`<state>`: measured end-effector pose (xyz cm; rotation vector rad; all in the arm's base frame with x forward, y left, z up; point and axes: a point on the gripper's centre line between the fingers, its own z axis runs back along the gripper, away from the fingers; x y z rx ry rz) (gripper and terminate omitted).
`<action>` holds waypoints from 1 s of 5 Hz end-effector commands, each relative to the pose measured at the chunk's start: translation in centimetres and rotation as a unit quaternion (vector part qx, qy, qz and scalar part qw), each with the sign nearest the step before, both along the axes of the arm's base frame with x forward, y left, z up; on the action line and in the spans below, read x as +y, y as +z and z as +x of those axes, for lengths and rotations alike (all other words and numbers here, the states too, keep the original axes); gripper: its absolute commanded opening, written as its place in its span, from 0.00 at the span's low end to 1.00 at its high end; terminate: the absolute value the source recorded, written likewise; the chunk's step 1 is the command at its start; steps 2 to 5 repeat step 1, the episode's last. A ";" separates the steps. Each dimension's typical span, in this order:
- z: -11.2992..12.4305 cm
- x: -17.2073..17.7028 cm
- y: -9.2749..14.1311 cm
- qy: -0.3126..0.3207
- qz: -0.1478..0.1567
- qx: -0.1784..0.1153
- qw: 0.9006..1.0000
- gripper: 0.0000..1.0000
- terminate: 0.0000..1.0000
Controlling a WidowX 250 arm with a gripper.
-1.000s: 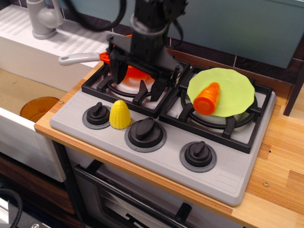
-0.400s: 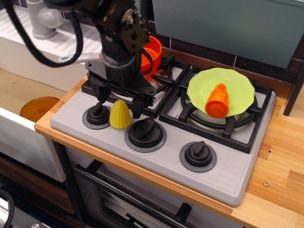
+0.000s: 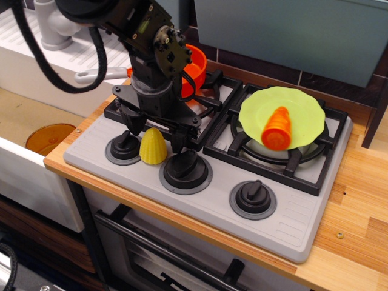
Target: End effector transition from object to object
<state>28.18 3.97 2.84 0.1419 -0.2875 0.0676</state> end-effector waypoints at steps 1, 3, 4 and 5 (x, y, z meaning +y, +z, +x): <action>0.4 0.0 0.2 0.004 0.000 -0.004 1.000 1.00 1.00; 0.4 0.0 0.2 0.004 0.000 -0.004 1.000 1.00 1.00; 0.4 0.0 0.2 0.004 0.000 -0.004 1.000 1.00 1.00; 0.4 0.0 0.2 0.004 0.000 -0.004 1.000 1.00 1.00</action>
